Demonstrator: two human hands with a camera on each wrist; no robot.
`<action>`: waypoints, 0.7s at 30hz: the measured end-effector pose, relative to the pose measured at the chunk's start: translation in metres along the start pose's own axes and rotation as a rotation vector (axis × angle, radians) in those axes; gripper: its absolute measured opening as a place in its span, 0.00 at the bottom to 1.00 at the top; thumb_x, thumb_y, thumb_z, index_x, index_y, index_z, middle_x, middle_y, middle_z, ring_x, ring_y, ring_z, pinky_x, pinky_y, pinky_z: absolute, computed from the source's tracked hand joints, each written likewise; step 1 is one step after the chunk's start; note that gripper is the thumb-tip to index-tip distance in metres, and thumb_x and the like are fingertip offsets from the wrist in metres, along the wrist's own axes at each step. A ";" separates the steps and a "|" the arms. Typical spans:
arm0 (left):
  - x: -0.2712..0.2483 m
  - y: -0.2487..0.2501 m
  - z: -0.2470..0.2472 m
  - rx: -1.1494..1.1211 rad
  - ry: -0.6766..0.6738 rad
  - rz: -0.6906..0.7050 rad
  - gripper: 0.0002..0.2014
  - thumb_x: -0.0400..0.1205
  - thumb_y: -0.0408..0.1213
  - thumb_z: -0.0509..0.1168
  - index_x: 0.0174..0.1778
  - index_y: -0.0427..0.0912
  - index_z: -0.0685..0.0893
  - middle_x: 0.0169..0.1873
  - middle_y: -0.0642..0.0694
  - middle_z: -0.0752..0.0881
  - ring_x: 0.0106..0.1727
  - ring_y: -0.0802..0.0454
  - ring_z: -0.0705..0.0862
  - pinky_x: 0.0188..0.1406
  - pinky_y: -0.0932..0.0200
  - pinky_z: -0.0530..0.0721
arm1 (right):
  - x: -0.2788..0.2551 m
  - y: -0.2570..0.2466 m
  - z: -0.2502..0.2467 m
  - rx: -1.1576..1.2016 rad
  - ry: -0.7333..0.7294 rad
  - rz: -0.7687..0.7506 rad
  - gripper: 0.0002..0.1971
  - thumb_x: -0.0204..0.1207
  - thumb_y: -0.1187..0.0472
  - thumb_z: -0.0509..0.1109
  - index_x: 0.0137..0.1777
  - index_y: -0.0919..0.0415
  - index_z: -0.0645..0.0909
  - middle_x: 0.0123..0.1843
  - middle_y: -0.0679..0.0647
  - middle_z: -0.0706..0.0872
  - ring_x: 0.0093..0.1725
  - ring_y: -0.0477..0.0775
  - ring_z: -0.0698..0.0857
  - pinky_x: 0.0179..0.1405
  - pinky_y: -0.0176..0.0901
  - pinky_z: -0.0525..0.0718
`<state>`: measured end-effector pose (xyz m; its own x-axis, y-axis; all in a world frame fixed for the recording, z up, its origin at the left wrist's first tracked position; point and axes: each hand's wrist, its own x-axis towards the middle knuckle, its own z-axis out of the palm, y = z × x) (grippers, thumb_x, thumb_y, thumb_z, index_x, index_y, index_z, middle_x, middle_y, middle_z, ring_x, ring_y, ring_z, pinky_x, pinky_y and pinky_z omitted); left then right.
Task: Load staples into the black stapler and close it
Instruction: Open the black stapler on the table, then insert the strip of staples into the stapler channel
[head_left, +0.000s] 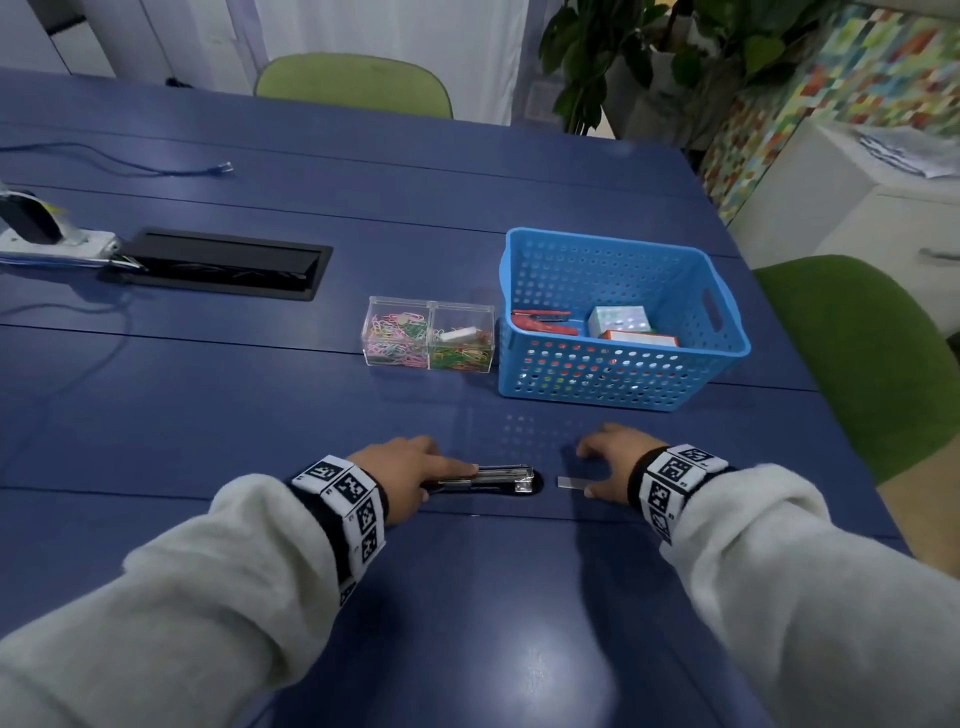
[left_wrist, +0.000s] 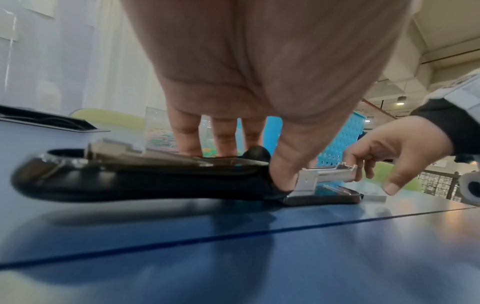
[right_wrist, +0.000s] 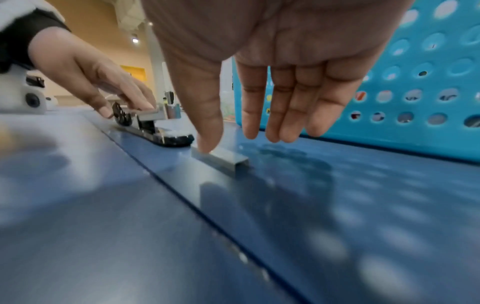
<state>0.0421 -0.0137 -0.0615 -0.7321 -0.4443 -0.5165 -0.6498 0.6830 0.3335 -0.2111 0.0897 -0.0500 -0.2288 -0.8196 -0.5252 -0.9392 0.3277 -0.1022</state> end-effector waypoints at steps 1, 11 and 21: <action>0.000 0.000 0.000 0.003 0.002 0.003 0.32 0.80 0.32 0.57 0.72 0.74 0.62 0.71 0.50 0.70 0.69 0.44 0.72 0.70 0.46 0.74 | 0.000 0.002 0.003 -0.004 -0.002 0.006 0.25 0.67 0.51 0.75 0.64 0.56 0.76 0.66 0.56 0.77 0.64 0.59 0.78 0.65 0.47 0.79; 0.001 -0.002 -0.002 -0.008 0.004 0.015 0.32 0.81 0.31 0.56 0.71 0.74 0.62 0.70 0.50 0.71 0.69 0.45 0.71 0.70 0.48 0.73 | 0.001 -0.004 0.013 0.009 -0.003 0.037 0.16 0.68 0.52 0.72 0.27 0.45 0.66 0.46 0.48 0.76 0.45 0.53 0.77 0.51 0.45 0.82; 0.000 -0.002 -0.005 -0.017 0.011 0.021 0.32 0.80 0.31 0.56 0.70 0.74 0.64 0.71 0.51 0.71 0.69 0.44 0.72 0.69 0.48 0.74 | -0.009 -0.048 -0.010 0.225 0.165 -0.181 0.09 0.70 0.58 0.71 0.50 0.55 0.86 0.31 0.38 0.72 0.38 0.48 0.77 0.48 0.38 0.78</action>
<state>0.0426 -0.0177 -0.0581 -0.7477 -0.4361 -0.5008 -0.6376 0.6823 0.3578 -0.1667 0.0774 -0.0321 -0.1189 -0.9331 -0.3393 -0.8925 0.2502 -0.3752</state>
